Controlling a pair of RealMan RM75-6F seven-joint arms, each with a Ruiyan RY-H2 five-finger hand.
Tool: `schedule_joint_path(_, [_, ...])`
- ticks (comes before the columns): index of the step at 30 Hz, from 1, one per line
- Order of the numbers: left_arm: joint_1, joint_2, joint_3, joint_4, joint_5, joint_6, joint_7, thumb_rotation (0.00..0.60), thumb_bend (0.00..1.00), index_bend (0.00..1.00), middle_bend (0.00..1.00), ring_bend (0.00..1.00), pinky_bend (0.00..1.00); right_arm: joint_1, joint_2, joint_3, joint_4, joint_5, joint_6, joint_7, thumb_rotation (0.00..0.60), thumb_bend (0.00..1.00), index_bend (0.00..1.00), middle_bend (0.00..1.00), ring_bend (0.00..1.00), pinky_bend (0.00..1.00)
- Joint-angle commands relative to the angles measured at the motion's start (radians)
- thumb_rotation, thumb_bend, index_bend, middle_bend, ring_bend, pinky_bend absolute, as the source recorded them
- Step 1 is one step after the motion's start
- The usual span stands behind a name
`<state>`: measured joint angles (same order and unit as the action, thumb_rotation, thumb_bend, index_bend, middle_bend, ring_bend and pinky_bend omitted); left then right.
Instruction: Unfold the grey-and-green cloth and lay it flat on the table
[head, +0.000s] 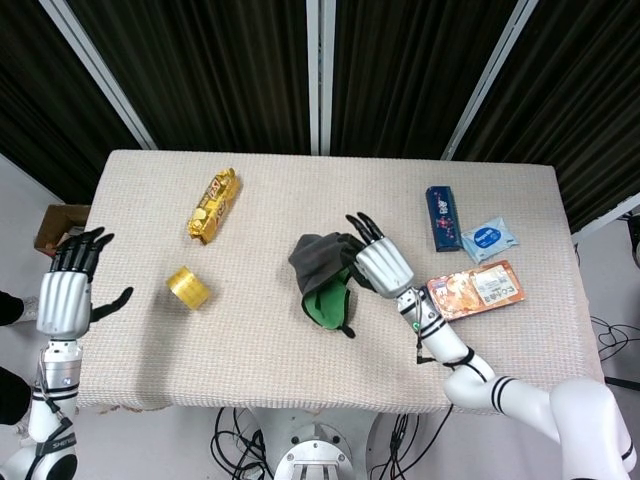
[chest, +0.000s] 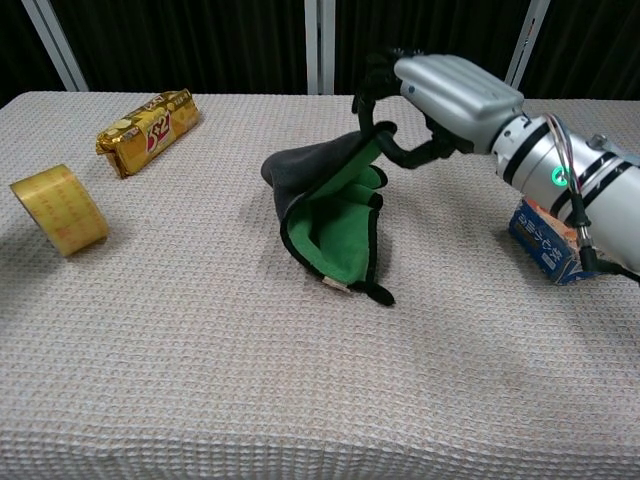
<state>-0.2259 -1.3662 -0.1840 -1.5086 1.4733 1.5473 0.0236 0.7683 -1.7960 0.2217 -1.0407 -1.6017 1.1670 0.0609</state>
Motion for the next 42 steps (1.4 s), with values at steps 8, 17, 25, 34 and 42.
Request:
schedule_joint_path(8, [-0.162,-0.009,-0.082,-0.172,-0.132,-0.298,-0.254,0.600,0.10,0.37,0.18,0.18,0.18,0.170,0.056,0.249,-0.235,0.273,-0.132,-0.475,0.600,0.55,0.74,0.26,0.00,0.00])
schedule_joint_path(17, [-0.329,0.011,-0.169,-0.223,-0.350,-0.683,-0.495,0.525,0.06,0.36,0.18,0.18,0.21,0.279,0.046,0.348,-0.300,0.462,-0.094,-0.790,0.600,0.56,0.75,0.25,0.00,0.00])
schedule_joint_path(25, [-0.384,-0.007,-0.193,-0.180,-0.369,-0.739,-0.539,0.485,0.06,0.36,0.18,0.18,0.21,0.330,0.094,0.385,-0.390,0.517,0.037,-1.035,0.600,0.65,0.75,0.25,0.00,0.00])
schedule_joint_path(34, [-0.367,-0.025,-0.142,-0.122,-0.361,-0.678,-0.480,0.485,0.06,0.36,0.18,0.18,0.21,0.350,0.177,0.349,-0.475,0.501,0.124,-1.222,0.600,0.65,0.75,0.26,0.00,0.00])
schedule_joint_path(42, [-0.344,-0.069,-0.097,-0.095,-0.349,-0.593,-0.388,0.568,0.06,0.38,0.18,0.18,0.21,0.442,0.069,0.282,-0.380,0.571,0.079,-1.306,0.600,0.65,0.75,0.26,0.00,0.00])
